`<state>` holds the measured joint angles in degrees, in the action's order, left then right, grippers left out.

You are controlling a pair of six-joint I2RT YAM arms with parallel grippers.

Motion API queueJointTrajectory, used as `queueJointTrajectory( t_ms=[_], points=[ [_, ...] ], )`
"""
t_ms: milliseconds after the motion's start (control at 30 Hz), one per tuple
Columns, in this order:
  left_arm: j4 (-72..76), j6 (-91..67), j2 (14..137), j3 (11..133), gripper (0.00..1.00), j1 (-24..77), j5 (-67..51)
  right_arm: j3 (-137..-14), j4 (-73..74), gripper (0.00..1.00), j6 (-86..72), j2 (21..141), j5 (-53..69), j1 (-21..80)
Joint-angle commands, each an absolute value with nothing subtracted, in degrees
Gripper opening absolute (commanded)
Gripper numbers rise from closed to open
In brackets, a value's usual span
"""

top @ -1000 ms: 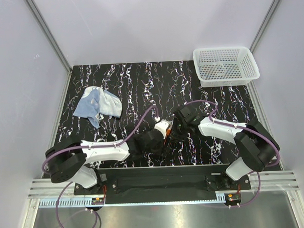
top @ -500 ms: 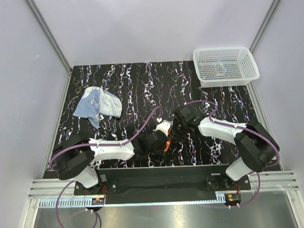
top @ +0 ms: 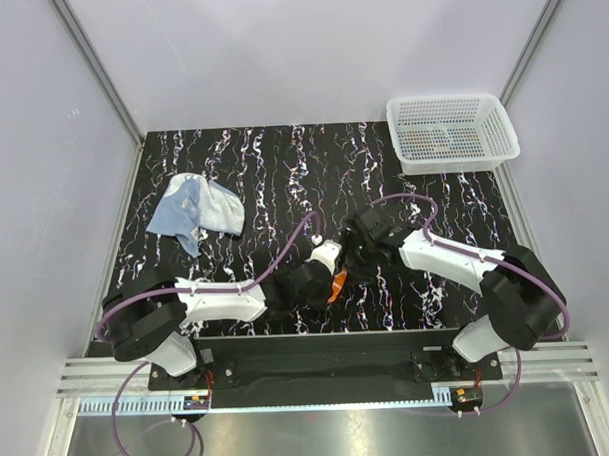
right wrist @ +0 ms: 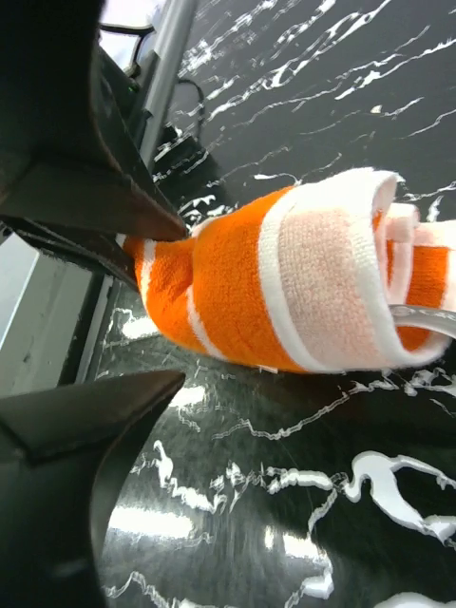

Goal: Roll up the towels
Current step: Roll the towel

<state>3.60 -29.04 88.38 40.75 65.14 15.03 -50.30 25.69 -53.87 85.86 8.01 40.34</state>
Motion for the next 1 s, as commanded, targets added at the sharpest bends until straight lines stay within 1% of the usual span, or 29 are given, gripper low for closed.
queueJointTrajectory(
  t_ms=[0, 133, 367, 500, 667, 767, 967],
  points=[
    [4.8, -29.6, 86.9, 39.1, 0.03, 64.3, 13.5, -54.9, 30.1, 0.66, -52.2, 82.8, 5.8, 41.2],
    [5.1, -29.9, 86.3, 38.5, 0.03, 63.9, 12.7, -56.7, 33.2, 0.73, -51.5, 81.1, 2.6, 40.8],
    [7.8, -31.0, 84.6, 36.0, 0.02, 62.0, 9.9, -54.3, 33.7, 0.75, -51.0, 76.6, 1.1, 37.4],
    [11.6, -33.0, 83.1, 33.0, 0.01, 59.2, 4.2, -49.4, 26.9, 0.76, -51.0, 71.1, 5.0, 35.3],
    [19.0, -35.9, 81.8, 28.6, 0.0, 53.3, -3.2, -43.1, 16.0, 0.77, -51.9, 67.9, 11.5, 34.1],
    [24.4, -39.3, 81.4, 25.3, 0.0, 49.1, -10.5, -40.8, 10.6, 0.77, -52.6, 68.1, 14.5, 34.0],
    [32.5, -42.5, 81.4, 20.4, 0.0, 42.9, -18.2, -36.6, -2.1, 0.79, -54.1, 72.3, 19.8, 34.0]
  ],
)
